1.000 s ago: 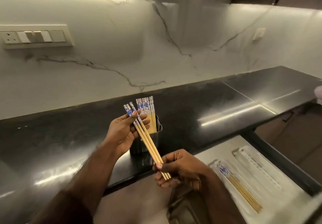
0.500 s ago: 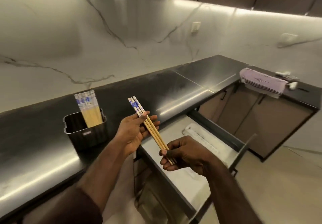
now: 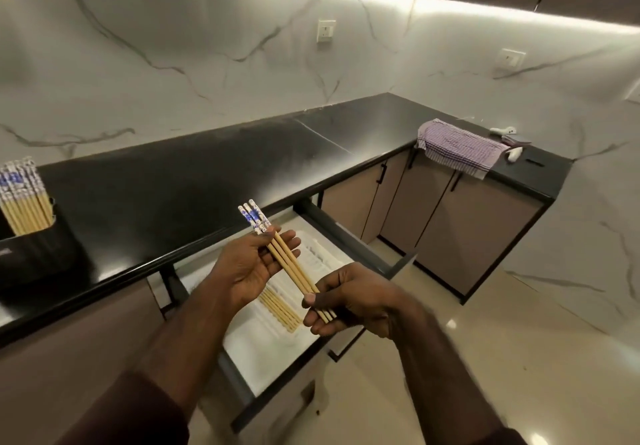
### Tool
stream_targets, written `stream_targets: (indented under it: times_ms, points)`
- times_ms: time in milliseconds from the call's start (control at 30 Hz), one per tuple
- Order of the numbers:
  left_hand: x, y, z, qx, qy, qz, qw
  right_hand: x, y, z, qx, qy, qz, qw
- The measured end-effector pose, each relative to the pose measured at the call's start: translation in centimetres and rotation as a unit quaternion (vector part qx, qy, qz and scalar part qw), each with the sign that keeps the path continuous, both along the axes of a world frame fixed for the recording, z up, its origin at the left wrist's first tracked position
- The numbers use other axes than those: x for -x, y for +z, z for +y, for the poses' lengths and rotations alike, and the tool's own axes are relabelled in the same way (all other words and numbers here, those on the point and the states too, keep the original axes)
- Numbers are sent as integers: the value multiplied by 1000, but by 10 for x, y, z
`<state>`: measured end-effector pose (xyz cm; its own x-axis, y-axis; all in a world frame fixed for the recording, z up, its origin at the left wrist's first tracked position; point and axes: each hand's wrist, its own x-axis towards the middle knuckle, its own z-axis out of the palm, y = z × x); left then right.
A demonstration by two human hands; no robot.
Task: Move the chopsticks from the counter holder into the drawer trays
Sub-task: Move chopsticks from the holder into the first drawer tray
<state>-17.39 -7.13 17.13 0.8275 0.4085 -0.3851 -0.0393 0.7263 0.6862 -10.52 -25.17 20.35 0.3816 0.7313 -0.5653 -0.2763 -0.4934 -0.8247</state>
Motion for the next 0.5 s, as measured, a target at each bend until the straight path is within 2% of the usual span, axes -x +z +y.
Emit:
stream_targets:
  times_ms: [200,500]
  points:
    - [-30,-11,-24,17,1,8,1000,-36,-8,-22,-1,20,15,1000]
    - [-58,-46,-19,53,-25,35,998,-60,-29,-19,30,-6,20,999]
